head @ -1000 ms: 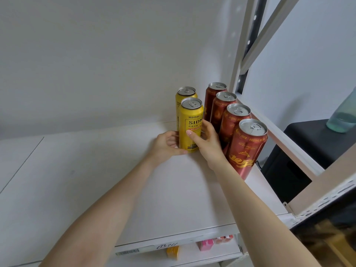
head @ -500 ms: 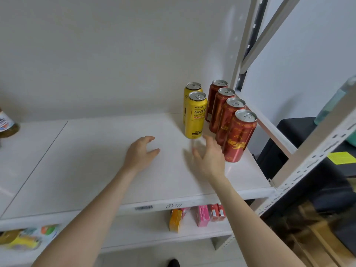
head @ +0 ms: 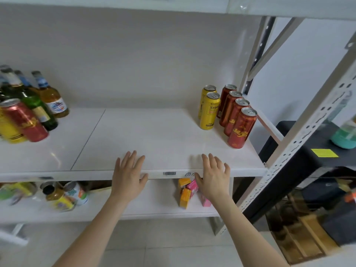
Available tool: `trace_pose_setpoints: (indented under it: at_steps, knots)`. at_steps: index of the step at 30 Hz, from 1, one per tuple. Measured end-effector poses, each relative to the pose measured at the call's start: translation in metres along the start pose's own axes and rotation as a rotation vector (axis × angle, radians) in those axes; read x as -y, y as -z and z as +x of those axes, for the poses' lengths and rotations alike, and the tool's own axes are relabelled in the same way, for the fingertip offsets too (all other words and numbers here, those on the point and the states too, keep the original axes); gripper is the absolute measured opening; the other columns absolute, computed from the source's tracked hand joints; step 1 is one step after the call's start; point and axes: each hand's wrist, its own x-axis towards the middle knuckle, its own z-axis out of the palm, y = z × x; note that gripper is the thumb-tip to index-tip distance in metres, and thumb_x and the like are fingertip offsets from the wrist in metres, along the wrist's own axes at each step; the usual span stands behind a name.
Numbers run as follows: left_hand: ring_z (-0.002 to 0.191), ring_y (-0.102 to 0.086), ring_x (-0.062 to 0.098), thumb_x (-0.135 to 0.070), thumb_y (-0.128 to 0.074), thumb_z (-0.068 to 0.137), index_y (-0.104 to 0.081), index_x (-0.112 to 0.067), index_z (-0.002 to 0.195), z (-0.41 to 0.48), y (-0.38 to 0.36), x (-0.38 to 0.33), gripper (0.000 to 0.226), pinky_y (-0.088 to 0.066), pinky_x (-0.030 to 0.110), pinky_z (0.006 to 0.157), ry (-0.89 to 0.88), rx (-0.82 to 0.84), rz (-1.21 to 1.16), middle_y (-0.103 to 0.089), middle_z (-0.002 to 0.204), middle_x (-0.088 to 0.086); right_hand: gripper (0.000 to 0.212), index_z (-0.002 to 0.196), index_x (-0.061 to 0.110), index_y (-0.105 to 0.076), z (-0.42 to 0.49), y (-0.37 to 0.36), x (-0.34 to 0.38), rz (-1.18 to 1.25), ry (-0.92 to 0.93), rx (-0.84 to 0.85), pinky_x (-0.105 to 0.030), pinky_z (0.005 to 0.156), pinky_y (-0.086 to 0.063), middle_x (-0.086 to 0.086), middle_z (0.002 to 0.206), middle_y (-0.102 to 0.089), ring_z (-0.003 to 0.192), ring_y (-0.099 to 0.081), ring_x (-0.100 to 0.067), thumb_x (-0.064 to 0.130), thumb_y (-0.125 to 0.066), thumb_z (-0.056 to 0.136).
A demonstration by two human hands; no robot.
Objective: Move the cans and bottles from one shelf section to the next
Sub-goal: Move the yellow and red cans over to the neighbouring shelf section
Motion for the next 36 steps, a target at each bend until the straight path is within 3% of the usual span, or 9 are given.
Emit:
trace_pose_setpoints:
  at_steps: [5,12,22,29,36]
  knots:
    - [0.151,-0.020,0.031,-0.045,-0.056,0.094,-0.040,-0.019,0.150,-0.033,0.017,0.049,0.063,-0.014,0.053,0.120,-0.008,0.028,0.069,-0.028,0.161,0.012,0.068,0.153,0.022,-0.022,-0.029,0.004,0.043,-0.020,0.001,0.013,-0.052,0.118,-0.017,-0.005,0.162,-0.026,0.149,-0.021,-0.027,0.053,-0.045,0.097]
    - [0.153,-0.010,0.027,-0.053,-0.044,0.097,-0.028,-0.025,0.154,-0.070,0.050,0.148,0.065,-0.006,0.051,0.122,-0.055,0.047,0.144,-0.017,0.165,0.007,0.067,0.152,0.019,-0.028,-0.061,-0.004,0.142,-0.003,-0.038,-0.022,-0.053,0.117,-0.020,-0.005,0.159,-0.031,0.148,-0.026,-0.028,0.051,-0.047,0.096]
    - [0.148,-0.027,0.033,-0.047,-0.058,0.092,-0.046,-0.020,0.146,-0.115,0.081,0.281,0.062,-0.020,0.056,0.118,0.018,0.063,0.151,-0.035,0.158,0.014,0.069,0.153,0.020,-0.027,-0.077,-0.017,0.272,-0.028,-0.009,-0.024,-0.052,0.117,-0.020,-0.005,0.161,-0.030,0.149,-0.024,-0.027,0.055,-0.044,0.096]
    - [0.153,-0.013,0.026,-0.055,-0.040,0.097,-0.027,-0.026,0.154,-0.105,0.084,0.352,0.066,-0.009,0.049,0.122,0.057,0.064,0.197,-0.019,0.164,0.007,0.066,0.151,0.021,-0.027,-0.052,-0.025,0.340,-0.020,0.019,-0.034,-0.052,0.118,-0.018,-0.003,0.159,-0.031,0.148,-0.024,-0.026,0.054,-0.044,0.096]
    - [0.153,-0.009,0.025,-0.056,-0.039,0.097,-0.020,-0.027,0.156,-0.070,0.091,0.419,0.068,-0.006,0.047,0.123,0.082,0.065,0.201,-0.014,0.166,0.007,0.067,0.152,0.021,-0.025,-0.013,-0.029,0.415,-0.028,0.036,-0.064,-0.050,0.118,-0.015,-0.003,0.160,-0.028,0.148,-0.023,-0.025,0.055,-0.041,0.097]
